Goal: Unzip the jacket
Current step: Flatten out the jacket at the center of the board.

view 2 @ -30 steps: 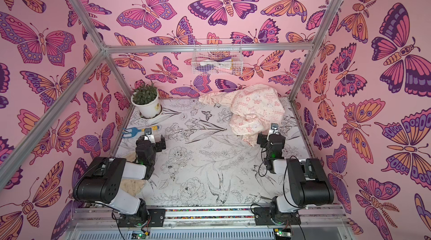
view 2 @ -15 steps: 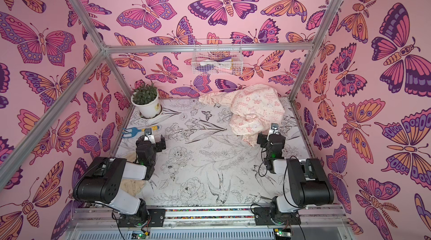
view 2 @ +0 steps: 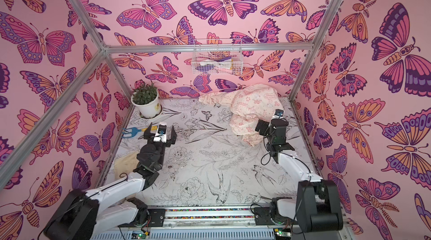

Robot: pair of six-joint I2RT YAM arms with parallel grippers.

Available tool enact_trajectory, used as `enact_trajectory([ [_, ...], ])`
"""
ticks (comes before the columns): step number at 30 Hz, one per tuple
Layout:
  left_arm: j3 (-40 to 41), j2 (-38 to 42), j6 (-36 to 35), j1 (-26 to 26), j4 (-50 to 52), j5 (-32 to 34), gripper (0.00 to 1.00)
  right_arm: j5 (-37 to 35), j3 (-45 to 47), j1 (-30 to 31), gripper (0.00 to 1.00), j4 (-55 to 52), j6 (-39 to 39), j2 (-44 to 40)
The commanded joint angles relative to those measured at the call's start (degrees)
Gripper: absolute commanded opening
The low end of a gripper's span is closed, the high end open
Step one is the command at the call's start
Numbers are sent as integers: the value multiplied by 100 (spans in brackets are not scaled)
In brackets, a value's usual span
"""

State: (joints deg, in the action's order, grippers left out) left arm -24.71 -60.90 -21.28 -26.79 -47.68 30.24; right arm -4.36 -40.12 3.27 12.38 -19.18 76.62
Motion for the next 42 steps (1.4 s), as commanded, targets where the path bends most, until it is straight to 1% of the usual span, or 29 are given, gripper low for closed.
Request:
enact_trajectory([
  [1,-482,608,883,-11,2437,213,100,764,-490,55,96,-917,-557,583],
  [2,-491,728,1007,-11,2549,29,100,851,-630,69,96,-1028,-593,748],
  [4,-432,987,1104,-11,2727,-625,100,943,-988,123,95,-1314,-639,1130],
  [7,-449,1122,1453,-24,3032,-1099,100,949,-1453,242,95,-1668,-591,1711],
  [8,-456,1123,1453,-28,3118,-1310,100,905,-1591,272,95,-1761,-575,1864],
  [14,-526,762,1635,-37,3637,-2216,100,838,-2375,352,85,-2020,-464,2753],
  [15,-526,671,1644,-44,3692,-2371,100,881,-2555,350,81,-2128,-438,2886],
  [17,-564,476,1662,-80,3760,-2604,100,1009,-2867,383,70,-2347,-381,3039],
  [18,-606,376,1647,-93,3798,-2736,100,1039,-2992,414,62,-2448,-352,3043],
  [19,-646,282,1636,-114,3821,-2830,100,1061,-3087,455,51,-2521,-309,3001],
  [20,-692,174,1636,-124,3810,-2839,100,1060,-3181,492,42,-2596,-282,2949],
  [21,-771,39,1644,-142,3804,-2780,99,1102,-3305,544,29,-2723,-227,2859],
  [22,-859,-75,1632,-209,3823,-2706,100,1239,-3481,584,18,-2913,-120,2780],
  [24,-900,-187,1405,-384,3683,-2853,100,1357,-3882,638,4,-3500,86,2579],
  [25,-863,-246,1259,-475,3504,-2942,100,1361,-4070,658,0,-3790,207,2440],
  [29,-916,-514,826,-656,3227,-3345,100,1135,-4505,658,0,-4640,506,1704],
  [31,-1000,-676,584,-727,3199,-3620,100,1080,-4558,658,0,-4895,585,1136],
  [36,-1191,-1056,-121,-848,2861,-4272,100,1187,-4655,658,0,-5244,626,-39],
  [38,-1321,-1348,-261,-846,2735,-4470,100,1253,-4795,662,0,-5414,602,-381],
  [42,-1688,-1880,-445,-848,2693,-4665,100,1624,-4984,657,0,-5562,411,-977],
])
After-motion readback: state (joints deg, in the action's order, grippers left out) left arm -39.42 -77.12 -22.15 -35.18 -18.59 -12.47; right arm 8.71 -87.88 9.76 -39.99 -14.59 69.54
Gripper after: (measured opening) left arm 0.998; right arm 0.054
